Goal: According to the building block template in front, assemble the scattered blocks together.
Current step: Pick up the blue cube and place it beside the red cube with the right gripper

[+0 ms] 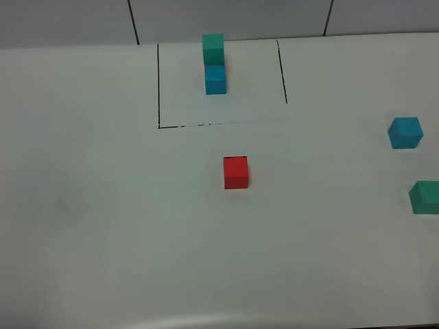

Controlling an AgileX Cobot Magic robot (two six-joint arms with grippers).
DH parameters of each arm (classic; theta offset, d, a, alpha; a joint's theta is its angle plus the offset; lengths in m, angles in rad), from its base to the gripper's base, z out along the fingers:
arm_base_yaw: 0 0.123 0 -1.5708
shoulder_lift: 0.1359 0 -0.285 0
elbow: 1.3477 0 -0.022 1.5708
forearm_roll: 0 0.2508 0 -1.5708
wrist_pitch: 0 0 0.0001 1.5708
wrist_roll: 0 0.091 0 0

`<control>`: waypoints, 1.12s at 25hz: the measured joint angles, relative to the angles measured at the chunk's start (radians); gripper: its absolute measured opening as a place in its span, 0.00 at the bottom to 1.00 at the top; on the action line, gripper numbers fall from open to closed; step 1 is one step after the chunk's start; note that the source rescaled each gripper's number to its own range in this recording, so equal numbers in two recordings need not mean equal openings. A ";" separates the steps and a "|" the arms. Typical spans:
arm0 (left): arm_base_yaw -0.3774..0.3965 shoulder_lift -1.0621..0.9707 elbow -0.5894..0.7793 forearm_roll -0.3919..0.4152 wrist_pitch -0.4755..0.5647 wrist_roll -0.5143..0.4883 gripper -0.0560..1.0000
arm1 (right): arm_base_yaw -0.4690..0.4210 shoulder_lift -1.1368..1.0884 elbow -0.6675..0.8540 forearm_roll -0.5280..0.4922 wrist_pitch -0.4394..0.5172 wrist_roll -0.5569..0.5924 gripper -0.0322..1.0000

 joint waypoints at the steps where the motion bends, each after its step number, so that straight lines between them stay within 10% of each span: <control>1: 0.000 0.000 0.000 0.000 0.000 0.000 0.20 | 0.000 0.019 -0.001 0.007 0.000 0.000 0.78; 9: 0.000 0.000 0.000 0.000 0.000 0.000 0.20 | 0.000 0.396 -0.093 0.056 -0.017 -0.053 0.97; 28: 0.000 0.000 0.000 0.000 0.000 0.002 0.20 | 0.000 1.399 -0.343 0.007 -0.292 -0.087 0.97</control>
